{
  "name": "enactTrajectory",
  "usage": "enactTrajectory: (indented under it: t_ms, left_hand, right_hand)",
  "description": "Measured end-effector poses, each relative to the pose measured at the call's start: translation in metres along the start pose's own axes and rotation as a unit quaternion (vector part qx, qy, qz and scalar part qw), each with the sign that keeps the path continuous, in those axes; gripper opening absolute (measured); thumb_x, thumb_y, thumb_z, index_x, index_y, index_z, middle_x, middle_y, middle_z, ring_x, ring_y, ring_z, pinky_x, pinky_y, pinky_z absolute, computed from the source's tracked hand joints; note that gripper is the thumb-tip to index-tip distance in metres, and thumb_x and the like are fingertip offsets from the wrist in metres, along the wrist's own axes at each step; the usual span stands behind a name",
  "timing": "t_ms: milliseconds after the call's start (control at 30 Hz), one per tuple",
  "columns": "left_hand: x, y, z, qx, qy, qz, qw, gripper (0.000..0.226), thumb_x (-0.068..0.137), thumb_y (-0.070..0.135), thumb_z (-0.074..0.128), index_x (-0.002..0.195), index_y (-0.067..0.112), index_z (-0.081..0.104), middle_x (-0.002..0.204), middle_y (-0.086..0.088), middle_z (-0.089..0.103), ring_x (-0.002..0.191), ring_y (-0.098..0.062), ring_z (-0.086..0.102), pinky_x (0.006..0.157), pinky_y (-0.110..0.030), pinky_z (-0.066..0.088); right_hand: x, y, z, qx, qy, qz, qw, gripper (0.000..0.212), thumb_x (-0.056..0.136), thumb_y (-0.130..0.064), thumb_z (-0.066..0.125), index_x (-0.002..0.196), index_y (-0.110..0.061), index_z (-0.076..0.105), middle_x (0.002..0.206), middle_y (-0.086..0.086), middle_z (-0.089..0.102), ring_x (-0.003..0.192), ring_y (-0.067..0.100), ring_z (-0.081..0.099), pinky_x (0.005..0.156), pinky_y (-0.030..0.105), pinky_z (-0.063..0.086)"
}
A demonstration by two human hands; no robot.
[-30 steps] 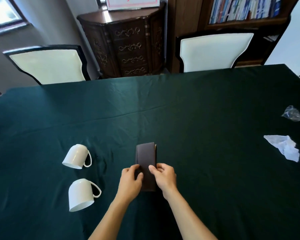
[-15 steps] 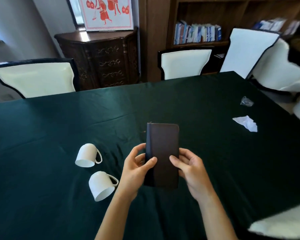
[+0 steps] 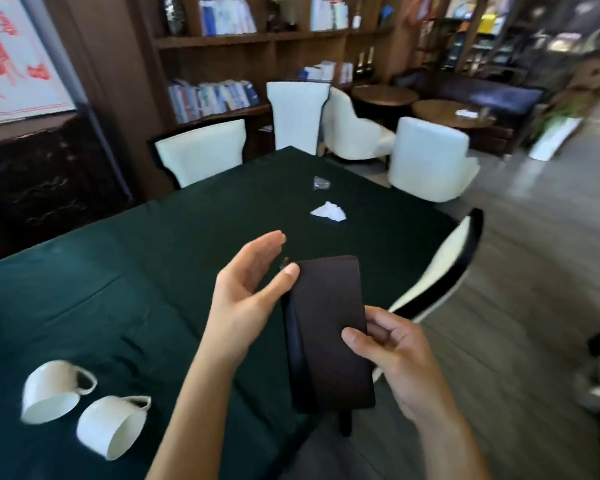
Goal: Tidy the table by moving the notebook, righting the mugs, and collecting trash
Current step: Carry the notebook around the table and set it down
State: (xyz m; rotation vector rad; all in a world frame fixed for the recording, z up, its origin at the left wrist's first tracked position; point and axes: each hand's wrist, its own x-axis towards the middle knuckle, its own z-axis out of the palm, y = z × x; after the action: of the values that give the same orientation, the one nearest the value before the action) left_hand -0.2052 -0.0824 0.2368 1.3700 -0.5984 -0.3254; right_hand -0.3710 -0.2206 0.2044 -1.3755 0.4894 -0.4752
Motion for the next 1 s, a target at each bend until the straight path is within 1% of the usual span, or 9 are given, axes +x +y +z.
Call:
enactTrajectory:
  t_ms: [67, 233, 300, 400, 467, 600, 767, 867, 1000]
  left_hand:
    - [0.003, 0.016, 0.032, -0.015, -0.053, 0.003, 0.998, 0.040, 0.090, 0.005, 0.075, 0.129, 0.014, 0.069, 0.126, -0.001, 0.077, 0.125, -0.011, 0.068, 0.110, -0.036, 0.052]
    - [-0.013, 0.034, 0.128, -0.109, -0.118, -0.023, 0.987, 0.044, 0.083, 0.018, 0.071, 0.125, 0.005, 0.070, 0.113, -0.012, 0.081, 0.110, -0.023, 0.076, 0.099, -0.037, 0.060]
    - [-0.028, 0.035, 0.172, -0.153, -0.129, -0.054, 0.978, 0.044, 0.082, 0.019, 0.070, 0.125, 0.009, 0.070, 0.104, -0.013, 0.082, 0.096, -0.021, 0.078, 0.085, -0.033, 0.064]
    - [-0.056, 0.033, 0.233, -0.170, -0.152, -0.076, 0.971, 0.028, 0.080, 0.023, 0.071, 0.106, 0.015, 0.080, 0.088, -0.010, 0.082, 0.079, -0.018, 0.077, 0.070, -0.028, 0.064]
    - [-0.076, 0.031, 0.273, -0.176, -0.180, -0.087, 0.964, 0.021, 0.082, 0.023, 0.070, 0.097, 0.016, 0.083, 0.092, -0.012, 0.082, 0.082, -0.019, 0.079, 0.070, -0.026, 0.063]
    - [-0.112, 0.024, 0.336, -0.169, -0.230, -0.128, 0.950, 0.024, 0.079, 0.026, 0.072, 0.097, 0.014, 0.084, 0.100, -0.016, 0.082, 0.087, -0.023, 0.079, 0.072, -0.028, 0.064]
    - [-0.146, 0.007, 0.392, -0.128, -0.285, -0.178, 0.933, 0.027, 0.076, 0.029, 0.075, 0.098, 0.016, 0.084, 0.103, -0.014, 0.082, 0.092, -0.023, 0.079, 0.076, -0.028, 0.062]
    - [-0.152, 0.000, 0.415, -0.105, -0.313, -0.199, 0.923, 0.032, 0.078, 0.027, 0.075, 0.105, 0.011, 0.082, 0.106, -0.015, 0.082, 0.100, -0.028, 0.079, 0.082, -0.033, 0.064]
    - [-0.141, -0.011, 0.440, -0.080, -0.341, -0.206, 0.914, 0.030, 0.080, 0.020, 0.080, 0.107, 0.007, 0.081, 0.105, -0.016, 0.082, 0.101, -0.032, 0.078, 0.080, -0.034, 0.064]
  right_hand:
    - [-0.019, -0.012, -0.021, 0.008, 0.014, -0.015, 1.000, 0.027, 0.085, -0.002, 0.074, 0.106, -0.016, 0.082, 0.107, 0.010, 0.083, 0.103, 0.026, 0.079, 0.080, 0.027, 0.063]
    - [-0.063, -0.042, -0.088, 0.030, 0.064, -0.070, 0.995, 0.028, 0.081, -0.007, 0.081, 0.101, -0.027, 0.086, 0.107, 0.008, 0.083, 0.101, 0.019, 0.079, 0.081, 0.024, 0.061]
    - [-0.082, -0.050, -0.121, 0.031, 0.098, -0.087, 0.991, 0.029, 0.081, -0.006, 0.081, 0.102, -0.025, 0.085, 0.107, 0.008, 0.083, 0.101, 0.018, 0.079, 0.082, 0.024, 0.061]
    - [-0.109, -0.058, -0.170, 0.060, 0.153, -0.103, 0.981, 0.028, 0.078, -0.006, 0.077, 0.104, -0.013, 0.084, 0.109, 0.012, 0.083, 0.101, 0.020, 0.079, 0.082, 0.024, 0.061]
    - [-0.128, -0.064, -0.203, 0.071, 0.180, -0.112, 0.975, 0.032, 0.078, -0.007, 0.073, 0.108, -0.008, 0.081, 0.109, 0.013, 0.082, 0.103, 0.022, 0.079, 0.083, 0.025, 0.062]
    - [-0.157, -0.070, -0.260, 0.084, 0.244, -0.125, 0.958, 0.032, 0.075, -0.013, 0.074, 0.106, -0.007, 0.081, 0.107, 0.012, 0.083, 0.101, 0.021, 0.079, 0.082, 0.026, 0.062]
    - [-0.184, -0.073, -0.314, 0.091, 0.316, -0.142, 0.933, 0.028, 0.077, -0.016, 0.073, 0.101, -0.023, 0.085, 0.106, 0.008, 0.083, 0.101, 0.020, 0.079, 0.084, 0.028, 0.062]
    - [-0.190, -0.075, -0.338, 0.098, 0.346, -0.137, 0.923, 0.026, 0.079, -0.017, 0.073, 0.102, -0.024, 0.085, 0.108, 0.008, 0.083, 0.103, 0.023, 0.079, 0.087, 0.034, 0.063]
    - [-0.185, -0.076, -0.364, 0.092, 0.374, -0.131, 0.914, 0.026, 0.079, -0.018, 0.073, 0.100, -0.025, 0.085, 0.105, 0.007, 0.084, 0.098, 0.021, 0.080, 0.080, 0.029, 0.063]
